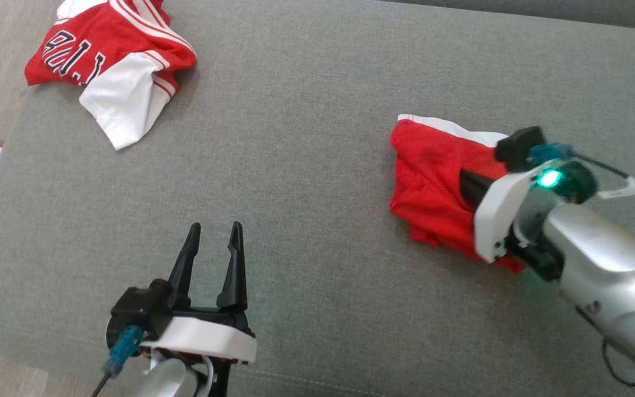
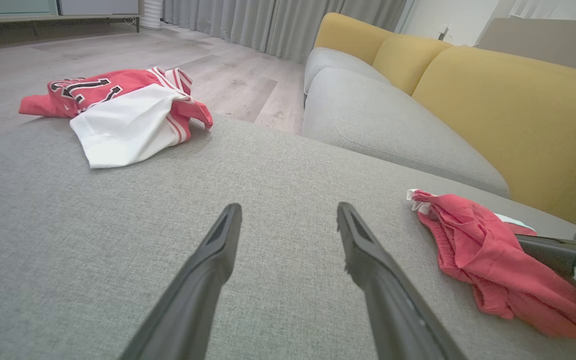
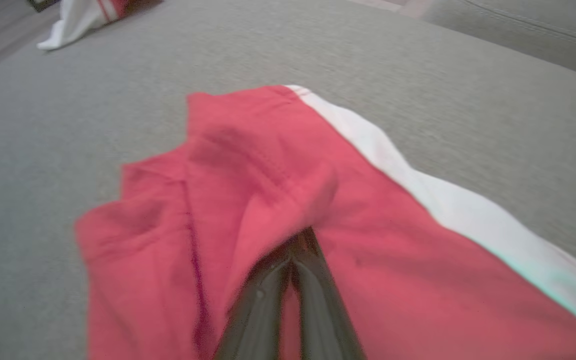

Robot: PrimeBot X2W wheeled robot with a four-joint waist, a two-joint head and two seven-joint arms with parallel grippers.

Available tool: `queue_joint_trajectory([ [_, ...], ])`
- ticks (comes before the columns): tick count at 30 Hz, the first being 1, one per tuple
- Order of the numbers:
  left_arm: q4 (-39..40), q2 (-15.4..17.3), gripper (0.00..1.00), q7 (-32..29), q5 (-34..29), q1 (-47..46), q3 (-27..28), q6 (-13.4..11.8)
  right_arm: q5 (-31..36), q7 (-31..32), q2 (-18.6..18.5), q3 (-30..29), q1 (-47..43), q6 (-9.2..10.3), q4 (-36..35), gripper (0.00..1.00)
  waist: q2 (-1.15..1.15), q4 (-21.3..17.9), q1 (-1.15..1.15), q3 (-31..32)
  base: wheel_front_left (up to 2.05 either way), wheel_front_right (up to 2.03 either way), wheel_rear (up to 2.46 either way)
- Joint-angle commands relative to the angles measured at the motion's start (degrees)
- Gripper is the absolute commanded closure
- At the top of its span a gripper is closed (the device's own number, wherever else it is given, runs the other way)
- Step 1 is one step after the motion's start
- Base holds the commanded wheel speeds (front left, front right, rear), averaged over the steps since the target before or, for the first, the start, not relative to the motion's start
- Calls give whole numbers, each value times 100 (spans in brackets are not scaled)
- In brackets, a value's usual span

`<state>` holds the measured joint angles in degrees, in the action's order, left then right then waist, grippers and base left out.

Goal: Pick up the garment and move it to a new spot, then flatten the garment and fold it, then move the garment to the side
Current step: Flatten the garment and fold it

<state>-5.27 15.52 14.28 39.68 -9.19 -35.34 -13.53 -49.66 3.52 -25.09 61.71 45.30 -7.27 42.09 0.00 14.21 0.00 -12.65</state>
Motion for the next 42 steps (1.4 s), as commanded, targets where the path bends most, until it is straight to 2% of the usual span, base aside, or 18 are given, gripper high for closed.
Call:
queue_joint_trajectory([
  [1,145,35,0,62,-72,-230,190,35,-84,-36,51,66,78,-22,-210,100,0,-2,0,15,0,0,0],
  [9,140,33,0,64,-85,-197,159,36,-552,-89,-6,928,115,-22,-1151,100,0,-39,0,121,0,0,0],
  [16,168,38,0,61,-84,-188,140,8,-456,63,-10,1141,34,-22,-1461,100,0,-64,0,108,0,0,0],
  [22,167,45,0,62,-57,-190,170,-15,-345,-117,107,1160,-37,-22,-1392,100,0,-132,0,109,0,0,0],
  [28,128,85,0,64,-31,-148,242,-27,-330,-781,204,1113,98,-22,-1376,100,0,-284,0,241,0,0,0],
  [33,128,139,0,65,-22,-93,316,-52,-340,-1393,253,740,137,-22,-1359,100,0,-453,0,417,0,0,0],
  [35,115,169,0,66,-18,-76,345,-57,-278,-1616,256,328,65,-22,-1239,98,0,-560,0,526,0,0,0],
  [37,93,177,0,66,-20,-76,355,-54,-188,-1713,261,-45,-37,-22,-1085,85,0,-633,0,598,0,0,0],
  [39,78,172,0,67,-36,-71,345,-54,-30,-1780,293,-484,-179,-22,-890,62,0,-709,0,669,0,0,0],
  [40,72,164,0,67,-42,-65,343,-60,49,-1803,328,-720,-273,-22,-806,40,0,-748,0,703,0,0,0],
  [41,62,160,0,67,-55,-57,338,-67,140,-1821,370,-973,-375,-22,-735,7,0,-789,0,737,0,0,0],
  [42,47,159,0,68,-68,-47,332,-72,257,-1832,410,-1207,-487,-22,-681,0,0,-828,0,769,0,0,0],
])
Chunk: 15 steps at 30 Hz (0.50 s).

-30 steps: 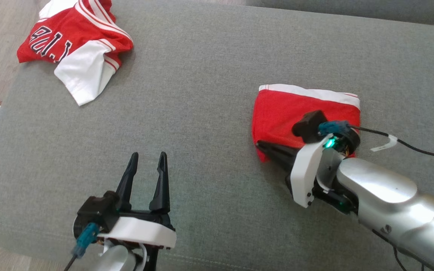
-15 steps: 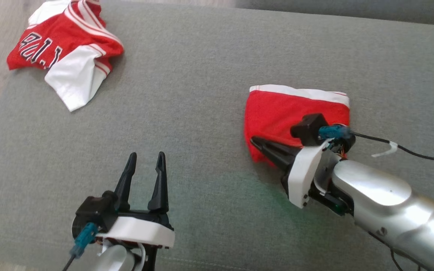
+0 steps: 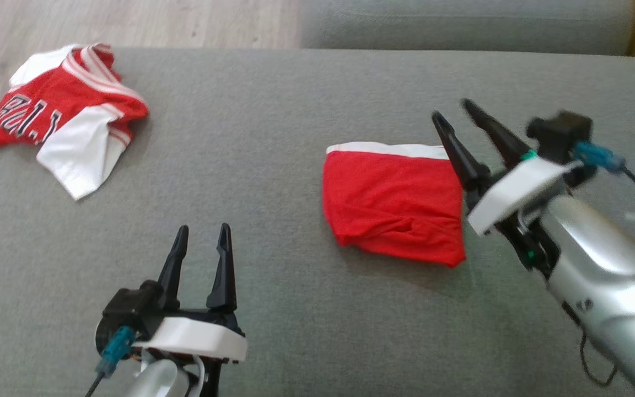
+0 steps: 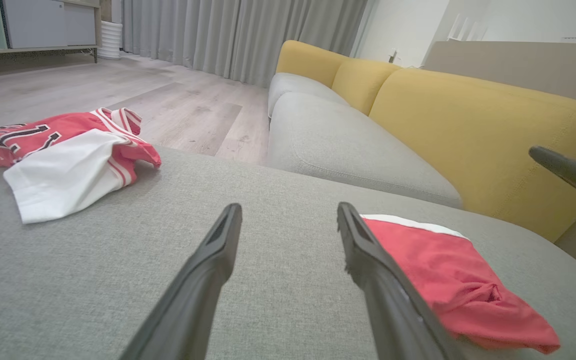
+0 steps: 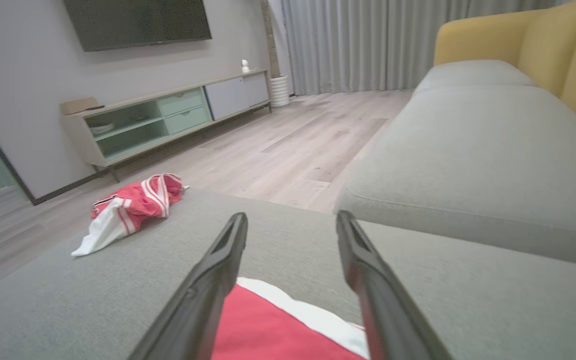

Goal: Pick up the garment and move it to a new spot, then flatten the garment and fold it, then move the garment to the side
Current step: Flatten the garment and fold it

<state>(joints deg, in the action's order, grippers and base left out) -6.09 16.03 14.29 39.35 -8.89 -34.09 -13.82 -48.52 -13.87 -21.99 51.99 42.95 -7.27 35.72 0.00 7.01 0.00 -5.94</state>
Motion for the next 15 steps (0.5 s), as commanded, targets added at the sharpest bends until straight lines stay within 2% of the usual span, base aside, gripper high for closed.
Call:
queue_joint_trajectory([
  [1,130,107,0,66,-36,-77,207,-43,143,-93,100,-236,-252,-22,-44,0,0,-108,0,98,0,0,0],
  [8,18,76,0,69,-61,76,283,-46,1302,-110,528,-2054,-1322,-22,-161,0,0,-371,0,301,0,0,0],
  [9,-8,53,0,69,-82,149,343,-31,1728,-111,709,-2566,-1691,-22,-319,0,0,-434,0,357,0,0,0],
  [15,-86,-23,0,70,-227,457,555,4,2915,-67,1408,-3755,-2816,-22,-947,0,0,-558,0,515,0,0,0],
])
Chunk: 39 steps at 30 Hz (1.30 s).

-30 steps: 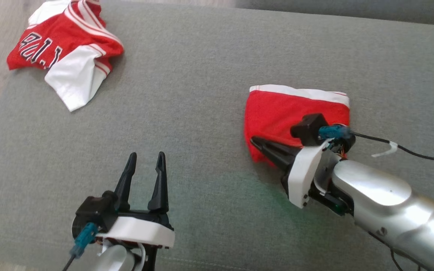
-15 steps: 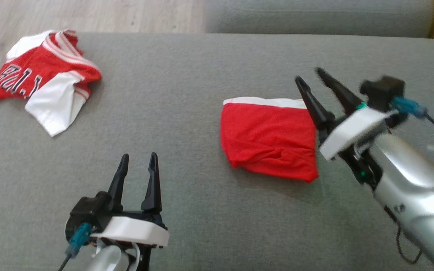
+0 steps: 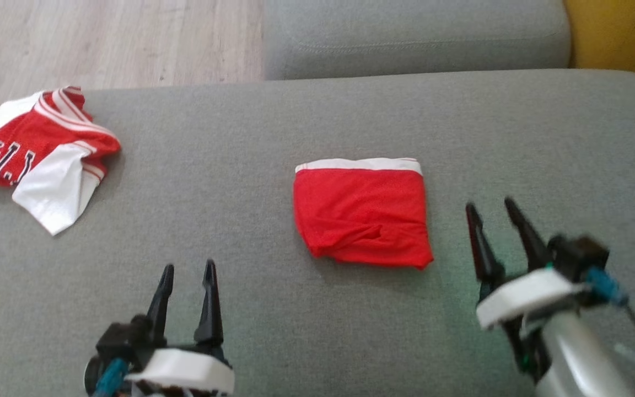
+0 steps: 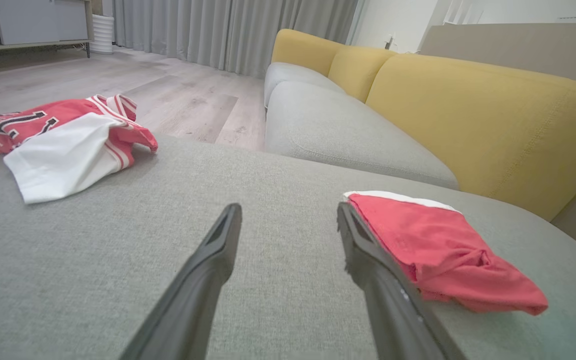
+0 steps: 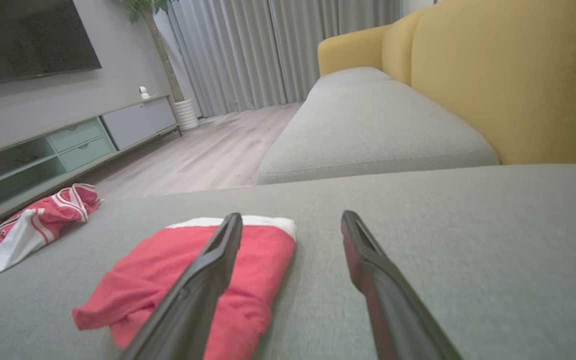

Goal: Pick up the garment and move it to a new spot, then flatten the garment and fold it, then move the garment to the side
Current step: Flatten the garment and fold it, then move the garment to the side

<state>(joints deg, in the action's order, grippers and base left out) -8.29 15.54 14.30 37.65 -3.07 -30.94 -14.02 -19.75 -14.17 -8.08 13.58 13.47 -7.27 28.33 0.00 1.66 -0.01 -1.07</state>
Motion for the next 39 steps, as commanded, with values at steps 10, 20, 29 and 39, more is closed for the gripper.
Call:
queue_joint_trajectory([
  [10,42,-104,0,69,-259,306,640,183,1020,527,499,-592,-992,-22,-1413,0,0,-73,1,150,0,0,0],
  [20,-35,-216,0,70,-440,378,784,294,946,757,519,-588,-1278,-22,-1756,0,0,-80,1,154,0,0,0],
  [29,-106,-288,0,70,-514,364,834,357,946,832,519,-635,-1289,-22,-1774,0,0,-37,1,123,0,0,0],
  [39,-125,-379,0,70,-605,230,857,442,961,1591,520,-1002,-471,-22,-1627,0,0,214,1,-86,0,0,0],
])
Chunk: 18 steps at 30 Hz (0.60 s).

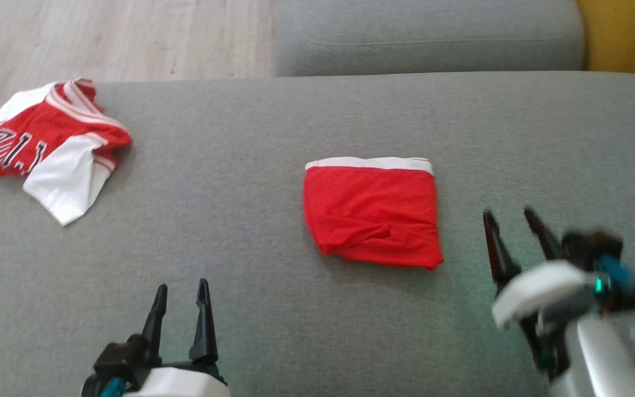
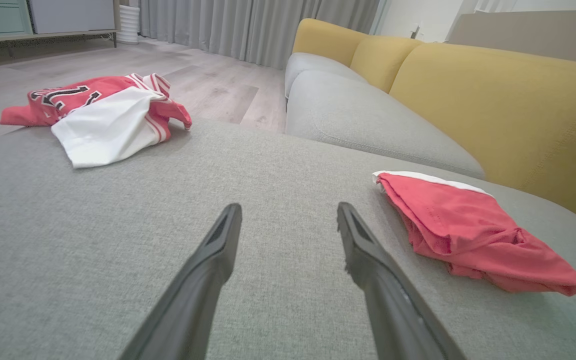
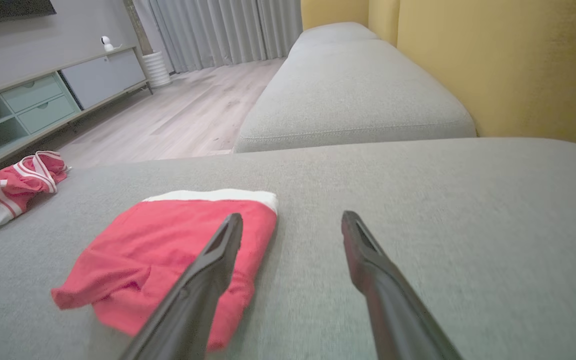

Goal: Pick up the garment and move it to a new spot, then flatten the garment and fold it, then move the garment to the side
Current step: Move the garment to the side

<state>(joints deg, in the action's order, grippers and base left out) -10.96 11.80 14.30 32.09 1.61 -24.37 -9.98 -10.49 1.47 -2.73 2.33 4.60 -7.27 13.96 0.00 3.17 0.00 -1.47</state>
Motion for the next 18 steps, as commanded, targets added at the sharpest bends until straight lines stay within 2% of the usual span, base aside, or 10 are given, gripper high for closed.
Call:
queue_joint_trajectory([
  [1,147,-22,0,70,-63,-255,196,44,64,192,-15,96,562,-22,-136,0,0,118,0,-73,0,0,0],
  [9,56,-150,0,70,-131,-394,193,154,88,1456,-85,-166,1448,-22,574,0,0,698,0,-274,0,0,0],
  [18,2,-292,0,70,-231,-426,294,271,-22,2069,-250,-570,1845,-22,1512,0,0,1215,0,-527,0,0,0],
])
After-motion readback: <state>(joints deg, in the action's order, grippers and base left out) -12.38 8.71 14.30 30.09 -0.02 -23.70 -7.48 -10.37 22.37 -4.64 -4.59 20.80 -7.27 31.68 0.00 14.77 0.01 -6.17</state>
